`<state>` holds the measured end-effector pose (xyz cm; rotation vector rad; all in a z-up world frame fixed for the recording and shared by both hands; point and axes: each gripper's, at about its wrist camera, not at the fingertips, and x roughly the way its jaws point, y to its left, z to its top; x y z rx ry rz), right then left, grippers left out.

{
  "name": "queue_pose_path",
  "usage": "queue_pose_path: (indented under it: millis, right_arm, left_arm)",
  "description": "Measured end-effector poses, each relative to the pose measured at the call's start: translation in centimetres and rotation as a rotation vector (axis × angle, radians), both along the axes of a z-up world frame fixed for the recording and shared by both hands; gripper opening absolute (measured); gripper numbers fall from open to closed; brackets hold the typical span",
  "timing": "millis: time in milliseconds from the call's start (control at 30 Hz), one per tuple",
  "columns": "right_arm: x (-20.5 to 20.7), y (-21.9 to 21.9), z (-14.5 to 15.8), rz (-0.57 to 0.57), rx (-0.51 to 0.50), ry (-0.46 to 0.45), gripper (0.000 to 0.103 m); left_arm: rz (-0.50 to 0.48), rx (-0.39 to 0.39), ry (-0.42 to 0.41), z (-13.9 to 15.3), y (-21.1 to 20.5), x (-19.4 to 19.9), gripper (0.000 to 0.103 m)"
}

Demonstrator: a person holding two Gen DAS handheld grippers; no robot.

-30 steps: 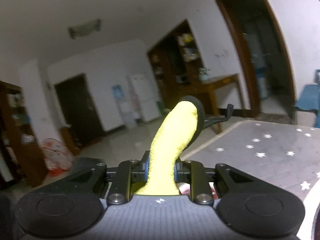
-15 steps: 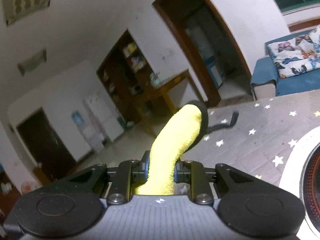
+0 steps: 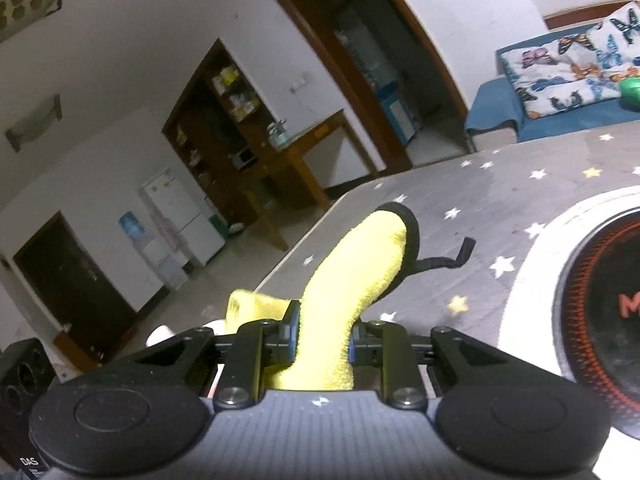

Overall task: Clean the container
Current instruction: 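Wipe the cup's bottom with the cloth in the right tool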

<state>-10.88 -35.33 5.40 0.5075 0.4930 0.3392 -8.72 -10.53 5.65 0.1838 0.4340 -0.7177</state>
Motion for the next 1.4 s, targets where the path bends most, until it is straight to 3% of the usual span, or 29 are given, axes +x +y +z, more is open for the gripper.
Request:
queue_pose_path:
  millis: [133, 400, 567, 667, 900, 1200, 1400]
  right_arm:
    - [-1.3, -0.9, -1.0, -0.033, -0.032, 0.036, 0.02]
    - [-1.8, 1.4, -3.5, -0.014, -0.193, 0.127, 0.021]
    - [-2.6, 2.6, -3.8, 0.004, -0.224, 0.123, 0.023]
    - [-3.0, 2.8, -3.9, 0.013, -0.227, 0.117, 0.023]
    - [-3.1, 3.3, -4.2, 0.027, -0.234, 0.106, 0.023]
    - [-2.3, 3.7, -5.1, 0.069, -0.241, 0.098, 0.023]
    - [-3.4, 6.7, -4.8, 0.19, -0.266, 0.05, 0.023]
  left_arm:
    - [-0.003, -0.027, 0.016, -0.3, -0.1, 1.2, 0.095]
    - [0.001, -0.014, 0.041, -0.7, -1.3, 1.4, 0.099]
    - [0.014, -0.01, 0.082, -1.2, -1.3, 1.9, 0.097]
    - [0.012, -0.025, 0.104, -1.5, -1.0, 2.2, 0.09]
    - [0.038, -0.051, 0.112, -0.7, -0.6, 2.3, 0.085]
    - [0.014, -0.172, 0.094, 3.4, -0.6, 2.3, 0.085]
    - [-0.04, -0.227, 0.105, 5.0, -1.1, 1.9, 0.085]
